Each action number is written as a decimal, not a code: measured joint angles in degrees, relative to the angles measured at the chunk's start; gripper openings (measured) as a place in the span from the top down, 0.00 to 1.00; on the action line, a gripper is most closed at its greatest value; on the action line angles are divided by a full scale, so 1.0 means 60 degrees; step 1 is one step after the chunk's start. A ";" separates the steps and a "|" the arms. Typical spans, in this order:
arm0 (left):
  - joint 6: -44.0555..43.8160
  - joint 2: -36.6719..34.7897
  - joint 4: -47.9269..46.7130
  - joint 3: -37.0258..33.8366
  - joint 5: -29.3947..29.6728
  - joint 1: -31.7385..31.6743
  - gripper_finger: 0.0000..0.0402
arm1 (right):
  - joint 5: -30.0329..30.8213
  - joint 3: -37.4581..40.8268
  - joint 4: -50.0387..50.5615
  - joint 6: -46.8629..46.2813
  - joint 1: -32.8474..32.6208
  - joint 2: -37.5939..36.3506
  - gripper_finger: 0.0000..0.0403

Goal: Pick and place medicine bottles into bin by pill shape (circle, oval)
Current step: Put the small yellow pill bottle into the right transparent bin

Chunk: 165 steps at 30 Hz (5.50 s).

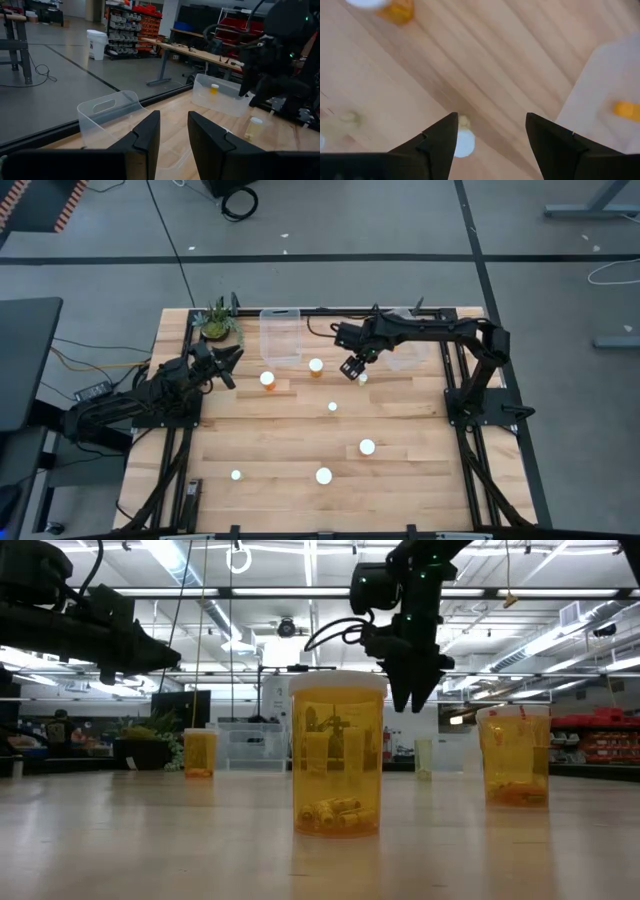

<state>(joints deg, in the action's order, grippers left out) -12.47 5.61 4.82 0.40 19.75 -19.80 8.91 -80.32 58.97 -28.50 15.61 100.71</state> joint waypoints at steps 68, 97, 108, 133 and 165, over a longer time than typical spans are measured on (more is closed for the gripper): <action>0.0000 0.0001 0.0000 -0.0002 -0.0001 0.0001 0.73 | 0.0005 0.0773 0.0015 -0.0271 0.0260 0.0007 0.67; 0.0000 -0.0001 0.0000 0.0001 -0.0001 0.0002 0.73 | 0.1139 -0.0542 0.1242 0.1097 0.3226 0.0007 0.67; 0.0000 -0.0001 0.0000 0.0000 0.0001 -0.0001 0.73 | 0.0596 0.0142 -0.0331 0.1605 0.4056 0.0004 0.67; 0.0000 0.0001 0.0000 -0.0001 0.0001 0.0000 0.73 | 0.0069 0.1895 -0.2085 0.1790 0.4377 0.0004 0.58; 0.0000 0.0002 0.0000 0.0000 -0.0001 -0.0002 0.73 | -0.0218 -0.0774 -0.0494 0.1277 0.1325 -0.0014 0.55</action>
<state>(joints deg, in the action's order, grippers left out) -12.47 5.63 4.82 0.40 19.75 -19.81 7.60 -84.96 56.00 -20.84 23.56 100.62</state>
